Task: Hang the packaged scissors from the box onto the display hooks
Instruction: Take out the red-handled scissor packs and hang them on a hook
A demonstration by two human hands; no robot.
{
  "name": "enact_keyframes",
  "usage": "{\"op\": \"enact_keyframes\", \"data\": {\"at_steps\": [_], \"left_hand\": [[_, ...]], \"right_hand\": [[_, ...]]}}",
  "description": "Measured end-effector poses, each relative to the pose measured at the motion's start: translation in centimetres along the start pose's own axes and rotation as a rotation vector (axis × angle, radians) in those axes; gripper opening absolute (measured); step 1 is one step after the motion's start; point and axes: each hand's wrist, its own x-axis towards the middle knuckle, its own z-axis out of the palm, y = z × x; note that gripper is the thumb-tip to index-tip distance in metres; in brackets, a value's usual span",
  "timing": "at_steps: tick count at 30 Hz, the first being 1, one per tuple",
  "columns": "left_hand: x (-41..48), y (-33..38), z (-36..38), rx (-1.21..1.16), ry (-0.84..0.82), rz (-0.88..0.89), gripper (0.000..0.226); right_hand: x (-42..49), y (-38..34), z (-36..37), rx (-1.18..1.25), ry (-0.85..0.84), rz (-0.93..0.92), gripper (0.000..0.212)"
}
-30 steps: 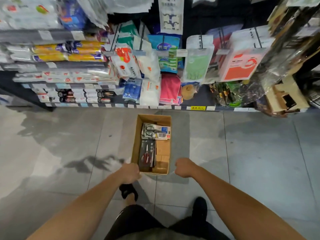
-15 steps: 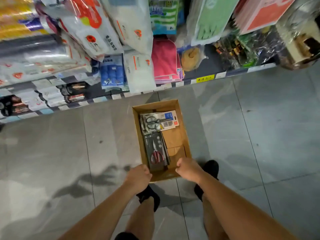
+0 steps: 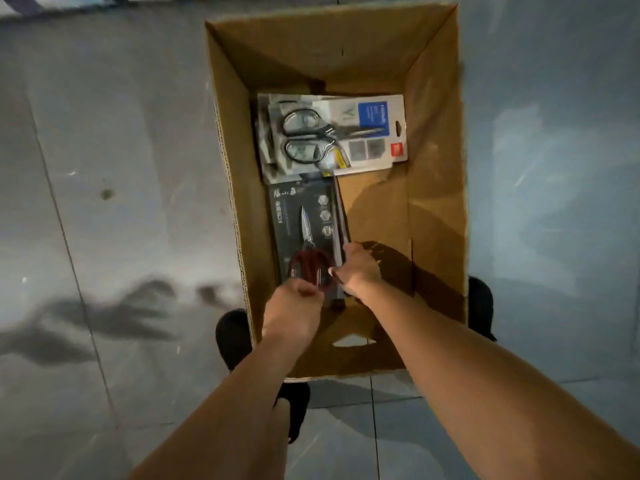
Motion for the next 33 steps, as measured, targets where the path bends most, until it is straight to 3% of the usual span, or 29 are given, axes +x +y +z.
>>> {"op": "enact_keyframes", "data": {"at_steps": [6, 13, 17, 19, 22, 28, 33], "left_hand": [[2.8, -1.3, 1.8, -0.133, 0.001, -0.047, 0.011], [3.3, -1.0, 1.6, -0.248, 0.137, -0.123, 0.024], [3.1, -0.8, 1.2, -0.223, 0.207, -0.143, 0.027], [2.5, -0.8, 1.0, -0.202, 0.217, -0.154, 0.029], [1.9, -0.8, 0.2, -0.173, 0.234, -0.146, 0.034], [4.0, 0.4, -0.5, -0.147, 0.264, -0.084, 0.044], [8.5, 1.6, 1.8, -0.155, 0.203, -0.130, 0.055]], "right_hand": [[3.2, 1.3, 2.7, 0.298, 0.112, 0.043, 0.046], [2.9, -0.5, 4.2, 0.335, 0.104, -0.012, 0.041], [2.2, -0.9, 4.0, 0.495, 0.023, 0.052, 0.016], [1.0, -0.3, 3.3, 0.529, -0.040, 0.051, 0.013], [-1.6, 1.0, 1.2, 0.379, -0.003, 0.041, 0.025], [-8.1, 2.5, -5.3, 0.171, 0.299, -0.068, 0.018], [-9.3, 2.7, -6.4, 0.102, 0.320, -0.152, 0.019]]}}
